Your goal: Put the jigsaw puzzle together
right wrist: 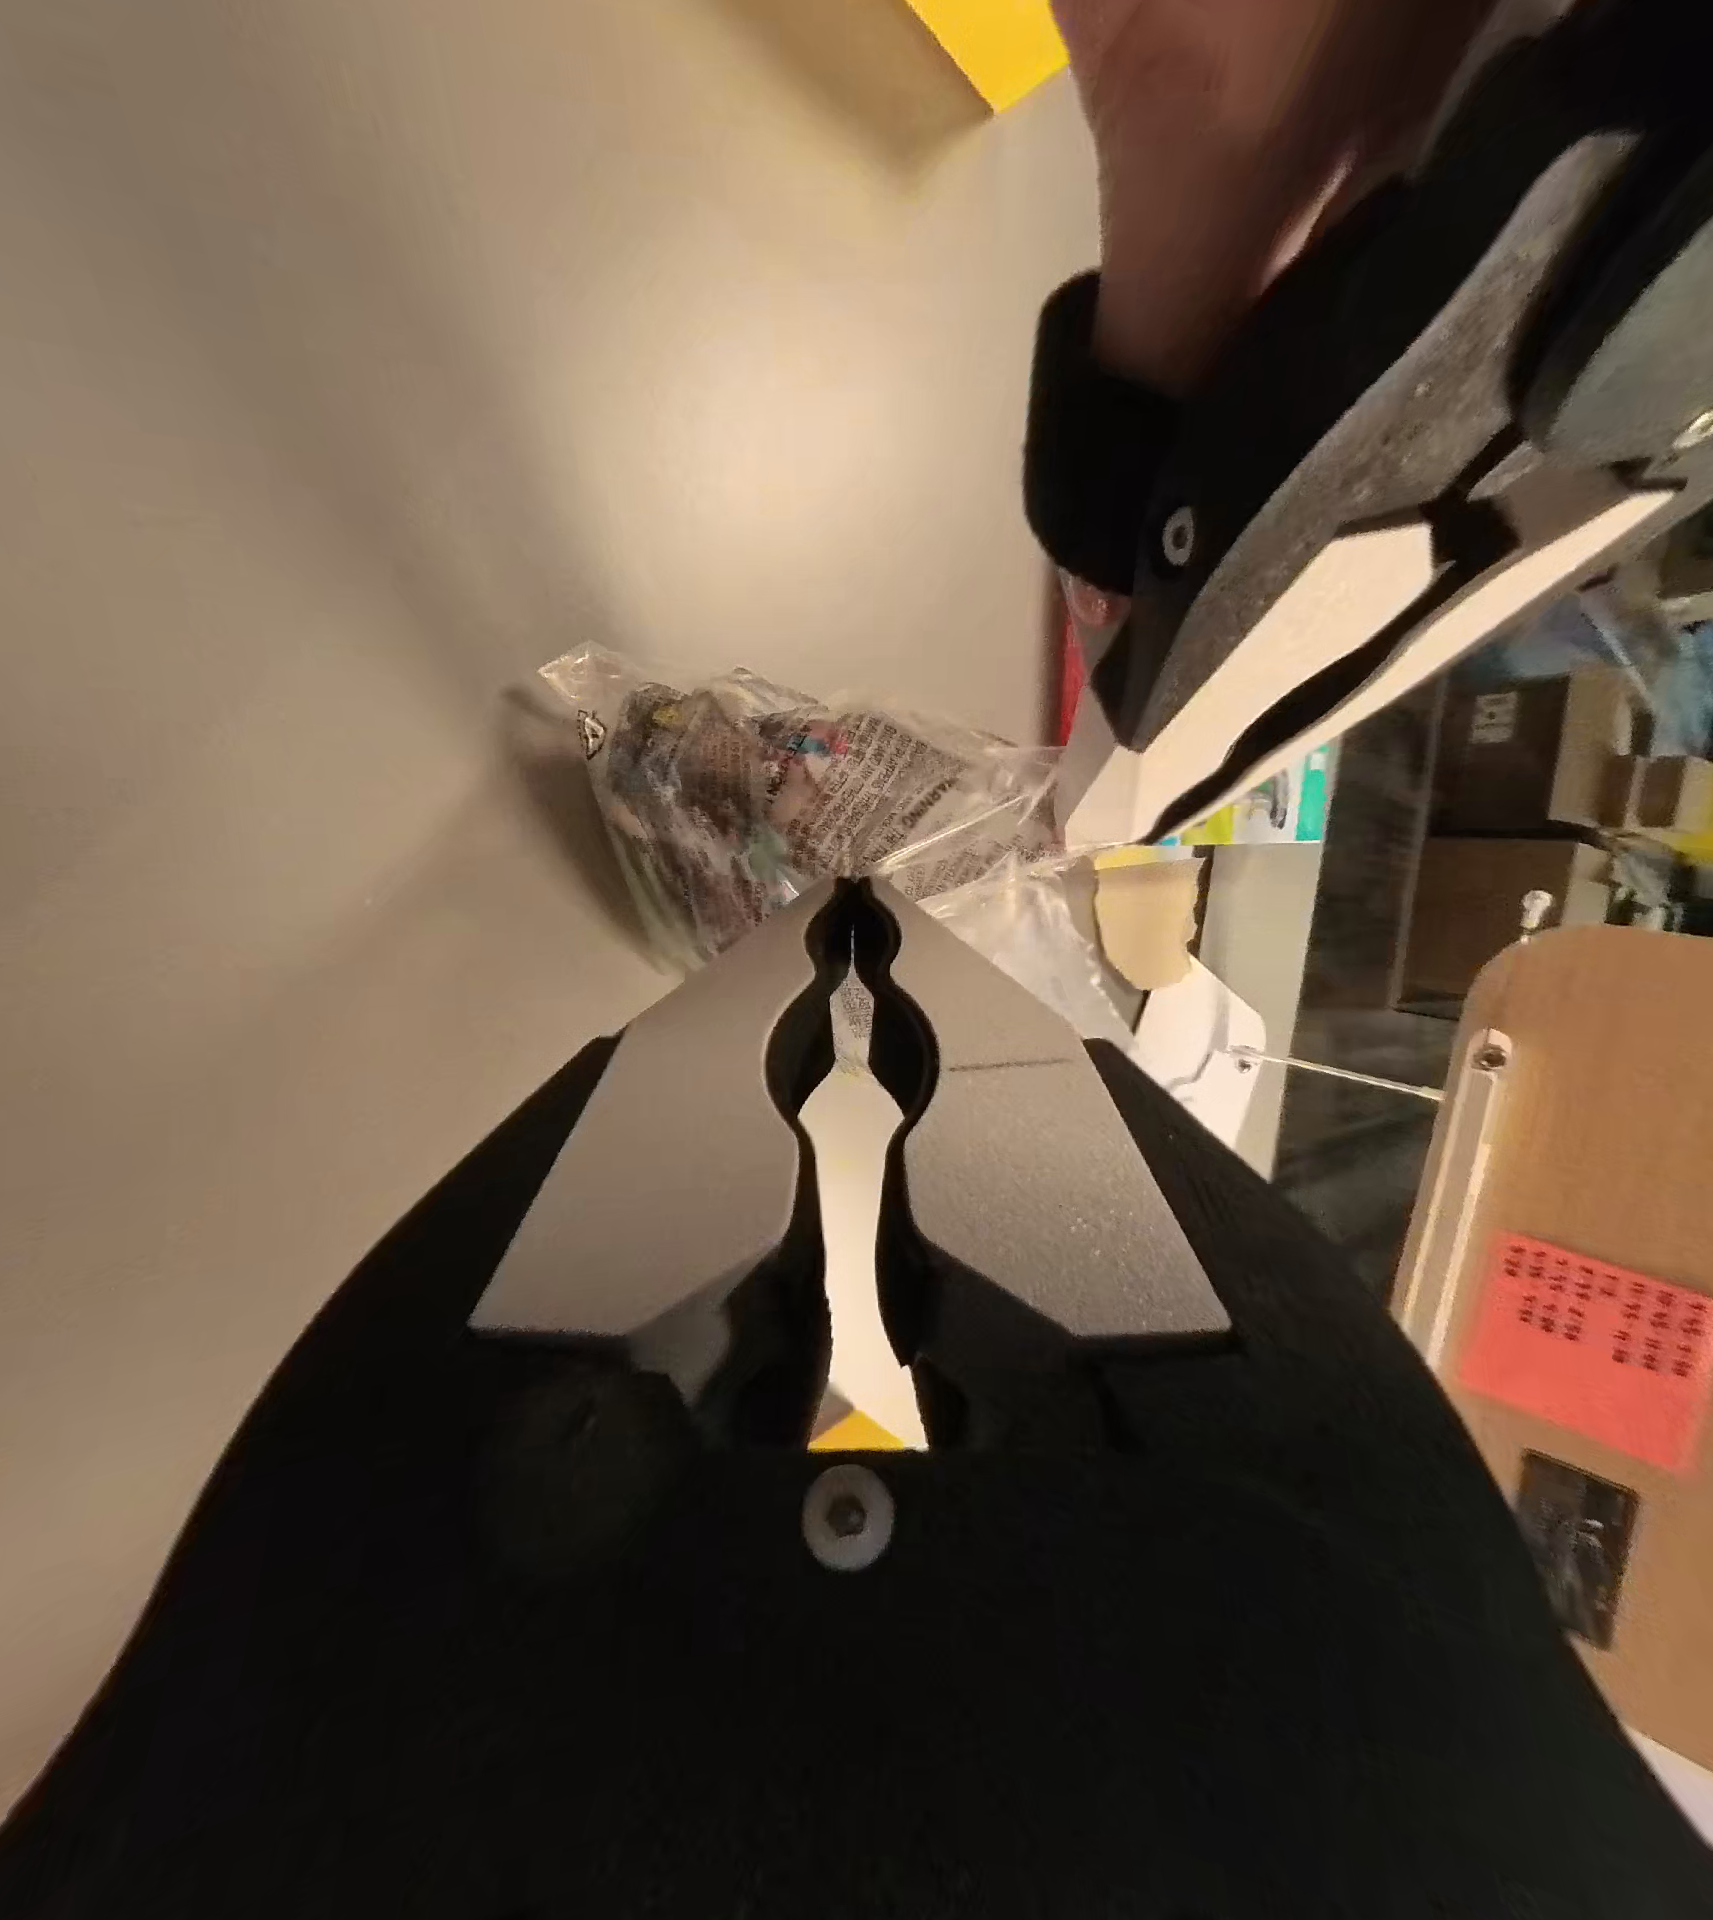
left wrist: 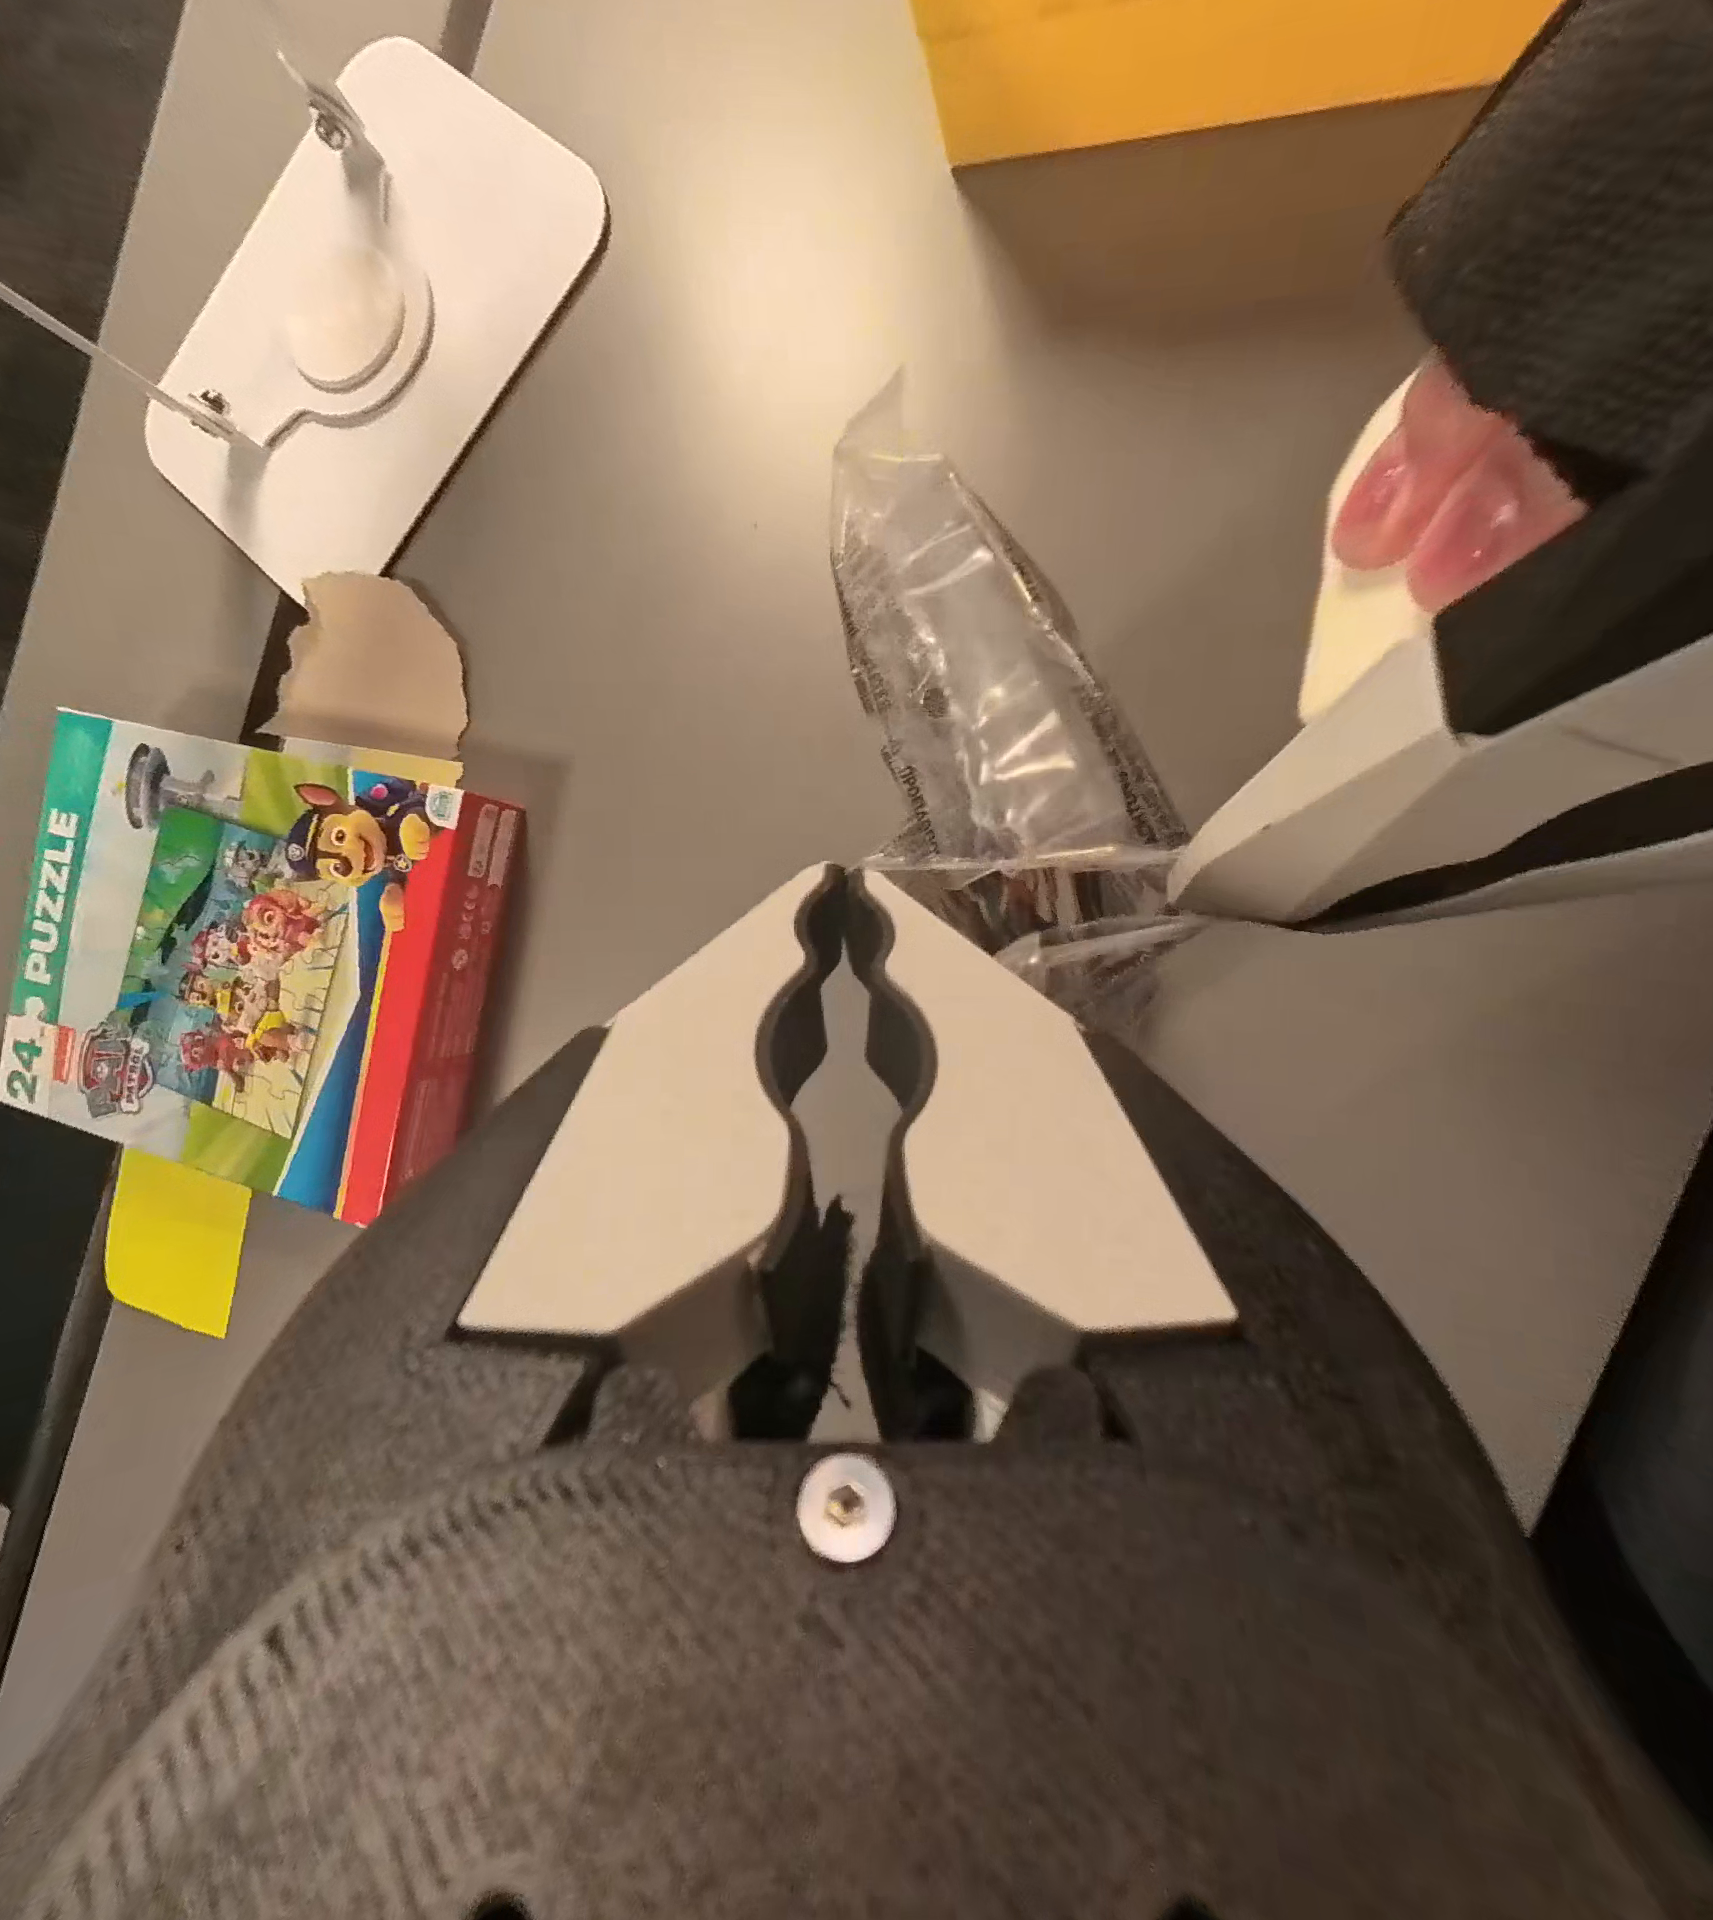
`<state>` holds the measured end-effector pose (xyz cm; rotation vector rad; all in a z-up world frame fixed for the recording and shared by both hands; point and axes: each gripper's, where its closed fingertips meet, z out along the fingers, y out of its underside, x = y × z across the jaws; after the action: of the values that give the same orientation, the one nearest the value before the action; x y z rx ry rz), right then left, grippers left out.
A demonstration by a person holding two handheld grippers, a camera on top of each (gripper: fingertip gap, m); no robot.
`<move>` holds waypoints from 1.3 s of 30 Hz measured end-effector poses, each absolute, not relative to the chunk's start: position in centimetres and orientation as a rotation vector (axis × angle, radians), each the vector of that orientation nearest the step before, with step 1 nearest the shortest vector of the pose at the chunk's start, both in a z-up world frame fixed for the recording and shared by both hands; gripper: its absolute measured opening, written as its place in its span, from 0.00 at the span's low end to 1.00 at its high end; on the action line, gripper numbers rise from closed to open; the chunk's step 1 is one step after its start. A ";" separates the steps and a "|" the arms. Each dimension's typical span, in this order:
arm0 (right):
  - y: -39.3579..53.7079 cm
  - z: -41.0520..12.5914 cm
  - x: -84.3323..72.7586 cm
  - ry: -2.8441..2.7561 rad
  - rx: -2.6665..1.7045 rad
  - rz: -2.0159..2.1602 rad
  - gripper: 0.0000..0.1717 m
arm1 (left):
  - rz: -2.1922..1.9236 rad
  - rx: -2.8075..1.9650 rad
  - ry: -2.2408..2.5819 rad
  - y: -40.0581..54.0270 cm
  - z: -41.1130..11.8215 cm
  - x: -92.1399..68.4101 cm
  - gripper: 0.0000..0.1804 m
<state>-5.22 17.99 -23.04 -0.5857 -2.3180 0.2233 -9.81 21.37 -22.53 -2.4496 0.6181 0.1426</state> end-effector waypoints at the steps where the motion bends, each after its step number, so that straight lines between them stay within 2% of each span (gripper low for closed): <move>1: 18.0 -23.1 -5.2 -2.325 -0.595 0.232 0.00 | 0.146 -2.443 0.613 21.5 -22.6 -9.9 0.00; 6: 17.7 -23.5 -4.6 -2.364 -0.617 0.275 0.00 | 0.222 -2.420 0.567 21.8 -23.0 -11.1 0.00; 17: 17.1 -23.1 -4.0 -2.285 -0.668 0.432 0.00 | -0.026 -2.446 0.502 21.5 -23.3 -8.7 0.00; 20: 17.9 -22.5 -4.1 -2.218 -0.624 0.342 0.00 | -0.193 -2.412 0.475 21.2 -21.8 -7.5 0.12; 24: 18.2 -22.2 -4.4 -2.185 -0.576 0.291 0.00 | -0.234 -2.455 0.513 21.0 -21.5 -7.1 0.17; 34: 18.4 -22.1 -4.3 -2.169 -0.512 0.218 0.00 | -0.261 -2.620 0.602 21.1 -23.1 -7.7 0.15; 39: 18.7 -21.7 -4.1 -2.137 -0.548 0.263 0.00 | -0.436 -2.661 0.565 20.3 -23.0 -7.4 0.15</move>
<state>-4.05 18.75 -21.67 -0.5480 -2.1372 0.2632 -7.37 20.33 -22.99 -2.6605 0.5652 -0.4364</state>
